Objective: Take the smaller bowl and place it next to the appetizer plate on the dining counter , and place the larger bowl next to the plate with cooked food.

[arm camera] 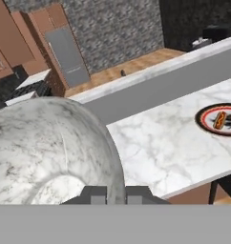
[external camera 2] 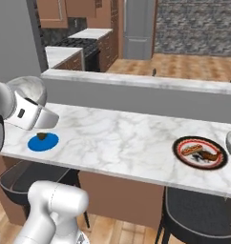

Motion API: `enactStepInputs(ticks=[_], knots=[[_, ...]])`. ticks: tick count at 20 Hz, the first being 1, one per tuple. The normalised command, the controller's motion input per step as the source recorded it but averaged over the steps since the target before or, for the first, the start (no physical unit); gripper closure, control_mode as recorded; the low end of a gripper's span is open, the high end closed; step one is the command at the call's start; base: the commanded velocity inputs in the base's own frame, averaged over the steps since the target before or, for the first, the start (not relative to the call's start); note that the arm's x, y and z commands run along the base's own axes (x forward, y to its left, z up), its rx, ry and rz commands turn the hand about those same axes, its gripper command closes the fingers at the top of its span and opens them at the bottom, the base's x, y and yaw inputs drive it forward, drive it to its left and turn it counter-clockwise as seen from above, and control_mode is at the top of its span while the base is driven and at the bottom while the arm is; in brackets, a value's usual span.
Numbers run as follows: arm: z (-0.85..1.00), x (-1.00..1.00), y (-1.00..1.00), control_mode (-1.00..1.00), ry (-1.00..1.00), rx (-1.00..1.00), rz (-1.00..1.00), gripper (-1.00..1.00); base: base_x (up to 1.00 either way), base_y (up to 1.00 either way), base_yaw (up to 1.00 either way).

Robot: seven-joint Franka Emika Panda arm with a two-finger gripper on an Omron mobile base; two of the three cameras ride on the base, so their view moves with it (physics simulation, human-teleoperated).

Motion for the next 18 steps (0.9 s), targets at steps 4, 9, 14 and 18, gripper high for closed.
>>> enactStepInputs(ticks=[4,9,14,18], knots=[[0.00,0.00,0.00,1.00,0.00,0.00,0.00,1.00,0.18,0.95,-0.25],[0.00,0.00,0.00,1.00,0.00,0.00,0.00,1.00,0.32,0.86,-0.20],[-0.14,0.32,0.40,-1.00,0.07,-0.02,-0.10,1.00,0.00,0.00,0.00],[-0.21,0.15,0.00,-1.00,0.18,0.00,0.00,1.00,0.00,0.00,0.00]])
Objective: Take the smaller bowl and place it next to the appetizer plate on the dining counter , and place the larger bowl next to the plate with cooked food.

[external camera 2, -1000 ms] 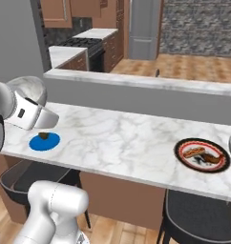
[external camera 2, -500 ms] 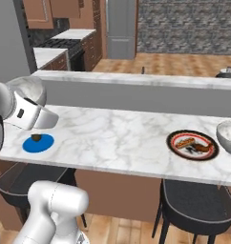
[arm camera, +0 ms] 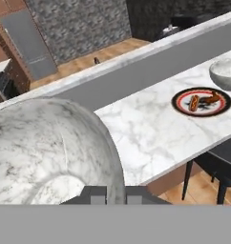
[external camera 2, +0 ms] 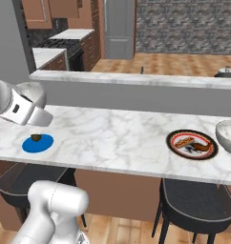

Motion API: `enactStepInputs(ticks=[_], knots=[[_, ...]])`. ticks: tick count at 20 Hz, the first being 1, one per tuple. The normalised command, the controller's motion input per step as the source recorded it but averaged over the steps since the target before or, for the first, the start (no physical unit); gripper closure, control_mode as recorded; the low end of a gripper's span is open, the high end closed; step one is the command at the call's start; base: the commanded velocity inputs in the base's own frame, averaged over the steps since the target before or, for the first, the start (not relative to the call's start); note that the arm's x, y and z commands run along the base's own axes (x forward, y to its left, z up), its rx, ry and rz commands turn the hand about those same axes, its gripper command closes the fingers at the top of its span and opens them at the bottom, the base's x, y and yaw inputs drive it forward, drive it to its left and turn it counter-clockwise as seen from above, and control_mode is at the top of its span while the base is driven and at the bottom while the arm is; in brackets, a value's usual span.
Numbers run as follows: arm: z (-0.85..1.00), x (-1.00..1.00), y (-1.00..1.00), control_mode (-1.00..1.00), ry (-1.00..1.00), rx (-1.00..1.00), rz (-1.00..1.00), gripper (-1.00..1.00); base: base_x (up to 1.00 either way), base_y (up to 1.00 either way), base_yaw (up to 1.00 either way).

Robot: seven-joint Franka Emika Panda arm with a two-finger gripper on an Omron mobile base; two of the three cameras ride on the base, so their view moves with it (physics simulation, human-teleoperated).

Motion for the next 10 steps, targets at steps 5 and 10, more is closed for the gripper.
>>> enactStepInputs(ticks=[5,10], knots=[[-0.26,0.06,-0.02,-1.00,0.30,0.00,0.00,1.00,0.00,0.00,0.00],[-0.26,0.00,-0.01,-1.00,0.25,0.00,0.00,1.00,0.00,0.00,0.00]])
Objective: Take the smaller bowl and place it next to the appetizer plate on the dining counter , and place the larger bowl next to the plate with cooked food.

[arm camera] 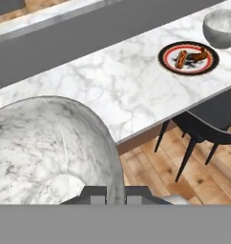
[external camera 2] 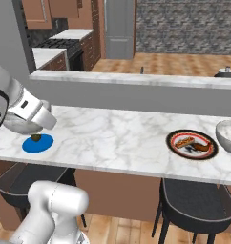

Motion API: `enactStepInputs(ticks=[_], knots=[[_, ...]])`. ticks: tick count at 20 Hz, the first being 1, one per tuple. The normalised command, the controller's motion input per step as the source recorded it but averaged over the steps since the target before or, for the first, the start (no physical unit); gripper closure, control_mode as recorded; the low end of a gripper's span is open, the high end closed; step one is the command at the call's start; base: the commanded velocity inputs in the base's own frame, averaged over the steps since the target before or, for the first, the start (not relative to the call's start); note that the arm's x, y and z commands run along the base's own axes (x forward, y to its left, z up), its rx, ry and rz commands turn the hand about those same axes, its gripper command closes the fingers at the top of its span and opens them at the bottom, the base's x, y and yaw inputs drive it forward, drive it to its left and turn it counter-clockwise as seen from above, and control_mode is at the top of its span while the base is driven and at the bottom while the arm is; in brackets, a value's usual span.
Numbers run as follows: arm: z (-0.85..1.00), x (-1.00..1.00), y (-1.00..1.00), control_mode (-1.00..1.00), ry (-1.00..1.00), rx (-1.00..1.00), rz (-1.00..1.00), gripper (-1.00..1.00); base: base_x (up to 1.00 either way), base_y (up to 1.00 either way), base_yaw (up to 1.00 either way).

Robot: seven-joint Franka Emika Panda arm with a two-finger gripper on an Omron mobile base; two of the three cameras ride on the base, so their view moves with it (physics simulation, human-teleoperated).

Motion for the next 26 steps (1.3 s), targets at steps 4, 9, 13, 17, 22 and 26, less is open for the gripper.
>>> enactStepInputs(ticks=[4,9,13,17,22,26], knots=[[-0.29,0.00,-0.03,-1.00,0.17,0.00,-0.02,1.00,0.00,0.00,0.00],[-0.38,0.05,0.00,-1.00,0.02,0.00,-0.01,1.00,0.00,0.00,0.00],[-0.43,0.23,0.00,-1.00,0.00,0.00,-0.02,1.00,0.00,0.00,0.00],[-0.44,0.34,0.00,-1.00,0.00,0.00,-0.03,1.00,0.00,0.00,0.00],[-0.18,0.37,0.00,-1.00,0.00,0.01,-0.01,1.00,0.00,0.00,0.00],[-0.12,0.36,0.00,-1.00,0.00,0.00,0.00,1.00,0.00,0.00,0.00]])
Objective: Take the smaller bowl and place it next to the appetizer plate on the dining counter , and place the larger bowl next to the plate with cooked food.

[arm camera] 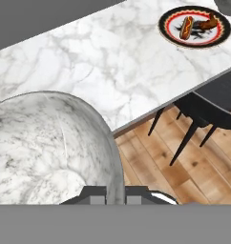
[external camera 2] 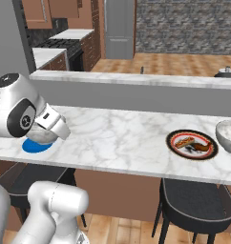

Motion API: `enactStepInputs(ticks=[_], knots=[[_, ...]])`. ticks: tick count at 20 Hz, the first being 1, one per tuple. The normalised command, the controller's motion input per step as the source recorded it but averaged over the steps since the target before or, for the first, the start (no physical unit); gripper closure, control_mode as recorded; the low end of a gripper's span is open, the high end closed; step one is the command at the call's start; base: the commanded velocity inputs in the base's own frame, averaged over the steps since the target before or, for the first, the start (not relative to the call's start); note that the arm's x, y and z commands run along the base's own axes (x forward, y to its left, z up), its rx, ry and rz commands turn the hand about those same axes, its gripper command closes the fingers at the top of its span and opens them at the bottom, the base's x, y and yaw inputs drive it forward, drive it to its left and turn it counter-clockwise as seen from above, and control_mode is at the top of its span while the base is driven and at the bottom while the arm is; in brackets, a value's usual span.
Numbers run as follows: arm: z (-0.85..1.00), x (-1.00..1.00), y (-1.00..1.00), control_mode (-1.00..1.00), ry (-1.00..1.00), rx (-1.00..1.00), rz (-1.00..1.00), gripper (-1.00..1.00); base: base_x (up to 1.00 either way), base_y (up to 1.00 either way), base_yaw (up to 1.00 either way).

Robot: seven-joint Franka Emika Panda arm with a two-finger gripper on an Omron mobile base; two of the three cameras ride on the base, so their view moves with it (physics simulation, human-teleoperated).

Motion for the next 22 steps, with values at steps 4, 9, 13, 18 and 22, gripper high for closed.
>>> enactStepInputs(ticks=[4,9,13,18,22], knots=[[-0.06,0.22,0.01,-1.00,0.00,0.00,0.00,1.00,0.00,0.00,0.00],[-0.19,0.00,0.25,-1.00,0.05,0.00,0.00,1.00,0.00,0.00,0.00],[-0.30,0.04,0.36,-1.00,0.01,0.00,0.00,1.00,0.00,0.00,0.00],[-0.21,0.18,0.08,-1.00,0.00,0.00,0.00,1.00,0.00,0.00,0.00],[-0.24,0.33,0.00,-1.00,0.00,0.00,0.00,1.00,0.00,0.00,0.00]])
